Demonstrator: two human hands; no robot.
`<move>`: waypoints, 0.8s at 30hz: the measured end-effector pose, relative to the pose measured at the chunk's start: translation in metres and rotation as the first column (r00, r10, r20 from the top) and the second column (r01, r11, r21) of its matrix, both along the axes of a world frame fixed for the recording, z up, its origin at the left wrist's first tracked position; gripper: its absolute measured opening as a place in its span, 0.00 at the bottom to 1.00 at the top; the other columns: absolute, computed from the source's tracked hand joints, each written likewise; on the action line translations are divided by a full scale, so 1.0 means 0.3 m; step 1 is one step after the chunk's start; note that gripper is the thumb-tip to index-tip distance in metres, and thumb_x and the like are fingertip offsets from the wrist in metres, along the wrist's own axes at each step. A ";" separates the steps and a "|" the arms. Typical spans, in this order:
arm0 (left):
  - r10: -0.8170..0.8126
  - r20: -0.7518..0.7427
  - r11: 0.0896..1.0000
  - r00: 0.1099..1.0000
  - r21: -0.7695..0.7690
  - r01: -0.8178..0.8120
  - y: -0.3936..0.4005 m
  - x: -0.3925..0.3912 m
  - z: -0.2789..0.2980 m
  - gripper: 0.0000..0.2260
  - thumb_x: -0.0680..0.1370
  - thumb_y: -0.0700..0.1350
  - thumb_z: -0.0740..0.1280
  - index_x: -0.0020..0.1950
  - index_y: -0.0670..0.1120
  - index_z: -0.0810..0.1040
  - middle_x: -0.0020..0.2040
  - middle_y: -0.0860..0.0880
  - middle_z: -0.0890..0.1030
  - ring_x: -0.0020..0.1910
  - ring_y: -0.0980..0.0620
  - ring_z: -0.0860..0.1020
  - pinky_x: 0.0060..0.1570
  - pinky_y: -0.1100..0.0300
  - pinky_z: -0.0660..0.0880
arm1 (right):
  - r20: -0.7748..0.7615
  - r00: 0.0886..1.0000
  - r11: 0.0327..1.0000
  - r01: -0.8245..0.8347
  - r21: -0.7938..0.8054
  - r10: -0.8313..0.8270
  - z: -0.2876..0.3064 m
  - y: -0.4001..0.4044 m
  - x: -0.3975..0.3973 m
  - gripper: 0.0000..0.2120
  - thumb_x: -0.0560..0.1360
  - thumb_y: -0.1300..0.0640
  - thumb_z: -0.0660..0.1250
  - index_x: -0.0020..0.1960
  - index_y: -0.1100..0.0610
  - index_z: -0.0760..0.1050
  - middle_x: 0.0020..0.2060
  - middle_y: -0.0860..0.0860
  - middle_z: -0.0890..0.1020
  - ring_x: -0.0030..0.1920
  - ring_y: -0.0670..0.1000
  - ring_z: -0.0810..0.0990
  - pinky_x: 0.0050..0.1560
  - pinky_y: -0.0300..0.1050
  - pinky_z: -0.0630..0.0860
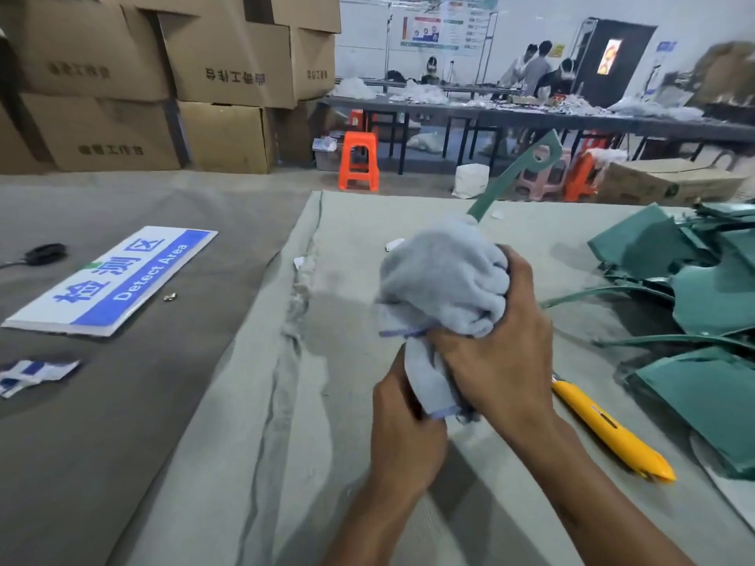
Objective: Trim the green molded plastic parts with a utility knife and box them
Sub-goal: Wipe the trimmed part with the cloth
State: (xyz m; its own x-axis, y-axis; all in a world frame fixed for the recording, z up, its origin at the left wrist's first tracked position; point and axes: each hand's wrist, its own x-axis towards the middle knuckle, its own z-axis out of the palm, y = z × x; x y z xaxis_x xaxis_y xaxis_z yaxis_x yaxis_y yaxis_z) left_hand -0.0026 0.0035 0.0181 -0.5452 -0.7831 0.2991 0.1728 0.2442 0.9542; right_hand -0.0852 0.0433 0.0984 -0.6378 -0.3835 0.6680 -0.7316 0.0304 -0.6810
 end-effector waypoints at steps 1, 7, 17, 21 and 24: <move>-0.009 -0.024 1.000 1.000 -0.004 0.009 -0.006 -0.013 0.004 0.12 0.75 0.37 0.62 0.54 0.50 0.79 0.47 0.55 0.84 0.47 0.53 0.82 0.49 0.54 0.80 | 0.024 0.999 0.994 0.040 -0.106 -0.037 0.006 0.001 -0.025 0.29 0.68 0.46 0.73 0.67 0.46 0.70 0.51 0.39 0.82 0.49 0.35 0.80 0.47 0.25 0.71; 0.103 -0.058 0.988 0.993 -0.109 -0.109 0.011 -0.029 -0.003 0.05 0.81 0.44 0.61 0.51 0.51 0.77 0.43 0.55 0.81 0.42 0.50 0.80 0.42 0.47 0.78 | -0.537 0.833 0.965 -0.016 -0.261 -0.132 0.106 -0.020 -0.083 0.21 0.73 0.63 0.73 0.63 0.68 0.72 0.66 0.57 0.69 0.68 0.57 0.72 0.70 0.50 0.71; 0.171 0.042 0.957 0.984 -0.243 -0.156 0.019 -0.019 0.004 0.04 0.80 0.45 0.61 0.46 0.48 0.72 0.35 0.52 0.73 0.32 0.52 0.71 0.34 0.46 0.70 | 0.471 0.712 0.736 -0.096 -0.670 0.522 0.287 0.055 -0.208 0.20 0.66 0.62 0.75 0.57 0.61 0.79 0.44 0.52 0.83 0.43 0.51 0.83 0.46 0.46 0.81; 0.164 0.055 0.943 0.985 -0.301 -0.141 0.018 -0.010 0.006 0.03 0.80 0.45 0.61 0.50 0.49 0.74 0.38 0.52 0.73 0.33 0.51 0.71 0.35 0.47 0.70 | 0.585 0.514 0.740 -0.161 -0.653 0.628 0.311 0.102 -0.264 0.07 0.82 0.64 0.62 0.53 0.53 0.74 0.37 0.47 0.84 0.39 0.48 0.84 0.46 0.41 0.80; 0.134 0.054 0.954 0.990 -0.276 -0.114 0.017 -0.003 -0.003 0.04 0.78 0.42 0.61 0.48 0.52 0.70 0.38 0.50 0.72 0.33 0.49 0.70 0.36 0.46 0.69 | 0.552 0.606 0.783 -0.206 -0.587 0.573 0.357 0.104 -0.283 0.08 0.71 0.67 0.74 0.47 0.57 0.79 0.41 0.56 0.81 0.43 0.56 0.80 0.48 0.48 0.78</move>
State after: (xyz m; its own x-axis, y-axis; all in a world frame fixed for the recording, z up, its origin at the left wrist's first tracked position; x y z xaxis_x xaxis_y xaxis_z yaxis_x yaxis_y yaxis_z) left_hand -0.0036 0.0087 0.0173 -0.4771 -0.7402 0.4739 0.0587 0.5112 0.8575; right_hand -0.1701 0.0745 0.2056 -0.8208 -0.5042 0.2685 0.0739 -0.5599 -0.8253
